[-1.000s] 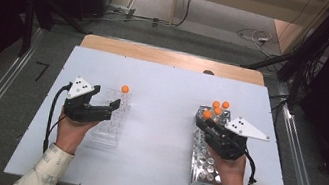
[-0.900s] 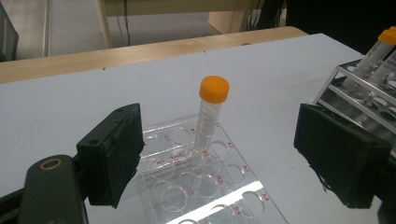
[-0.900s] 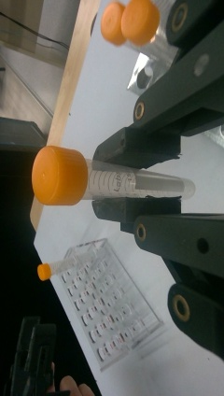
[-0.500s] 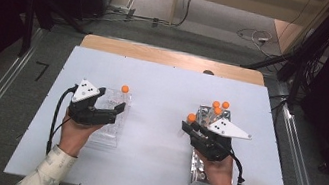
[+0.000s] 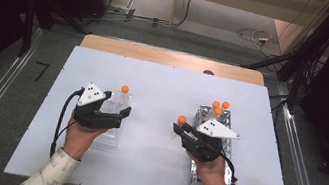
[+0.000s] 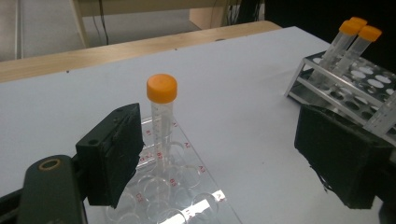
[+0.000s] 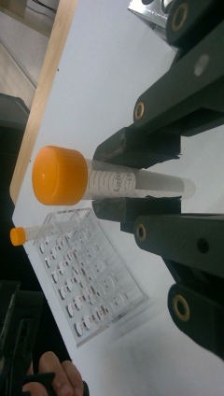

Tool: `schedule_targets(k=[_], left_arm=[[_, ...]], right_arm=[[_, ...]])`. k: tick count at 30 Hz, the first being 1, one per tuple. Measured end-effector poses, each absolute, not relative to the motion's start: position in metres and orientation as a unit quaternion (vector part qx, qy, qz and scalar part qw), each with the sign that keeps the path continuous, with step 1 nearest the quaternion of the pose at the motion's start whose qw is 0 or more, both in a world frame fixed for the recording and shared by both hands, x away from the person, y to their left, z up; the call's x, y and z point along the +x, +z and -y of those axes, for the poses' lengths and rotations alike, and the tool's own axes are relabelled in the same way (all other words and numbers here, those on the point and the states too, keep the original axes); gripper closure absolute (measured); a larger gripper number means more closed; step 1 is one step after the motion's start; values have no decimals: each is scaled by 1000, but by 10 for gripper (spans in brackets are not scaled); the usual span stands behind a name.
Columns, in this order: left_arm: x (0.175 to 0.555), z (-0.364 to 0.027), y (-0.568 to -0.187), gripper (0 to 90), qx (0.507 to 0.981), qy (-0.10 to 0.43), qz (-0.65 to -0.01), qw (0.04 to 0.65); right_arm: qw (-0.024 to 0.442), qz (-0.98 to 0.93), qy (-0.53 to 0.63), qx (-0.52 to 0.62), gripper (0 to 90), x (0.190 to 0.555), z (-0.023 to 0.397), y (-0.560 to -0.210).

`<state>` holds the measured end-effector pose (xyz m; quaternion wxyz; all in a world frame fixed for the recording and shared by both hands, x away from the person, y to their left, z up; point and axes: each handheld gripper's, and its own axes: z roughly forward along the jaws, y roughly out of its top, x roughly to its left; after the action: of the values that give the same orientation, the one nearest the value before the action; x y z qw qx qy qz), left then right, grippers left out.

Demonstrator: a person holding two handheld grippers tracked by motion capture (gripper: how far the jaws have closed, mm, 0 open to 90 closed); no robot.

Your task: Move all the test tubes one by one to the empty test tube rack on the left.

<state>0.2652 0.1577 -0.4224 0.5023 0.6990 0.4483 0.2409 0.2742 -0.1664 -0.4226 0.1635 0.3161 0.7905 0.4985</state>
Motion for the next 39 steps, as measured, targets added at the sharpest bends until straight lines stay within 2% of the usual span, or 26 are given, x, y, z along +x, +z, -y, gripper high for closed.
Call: schedule_targets(k=[14, 17, 24, 33, 36, 39], left_arm=[[260, -138, -420, 148, 705, 208, -420, 532], [258, -131, -418, 184, 708, 200, -414, 536], [249, -108, -415, 194, 723, 189, -381, 544], [246, -100, -414, 214, 730, 180, -363, 551], [243, -95, -413, 237, 730, 186, -354, 554], [239, -92, -413, 314, 732, 185, -337, 563]], right_arm=[[157, -800, 493, 303, 725, 269, 149, -424], [155, -805, 488, 300, 725, 268, 142, -427], [159, -810, 482, 294, 725, 266, 131, -428], [161, -816, 476, 285, 724, 264, 125, -430], [157, -824, 469, 277, 725, 262, 119, -434], [158, -826, 469, 269, 725, 259, 115, -433]])
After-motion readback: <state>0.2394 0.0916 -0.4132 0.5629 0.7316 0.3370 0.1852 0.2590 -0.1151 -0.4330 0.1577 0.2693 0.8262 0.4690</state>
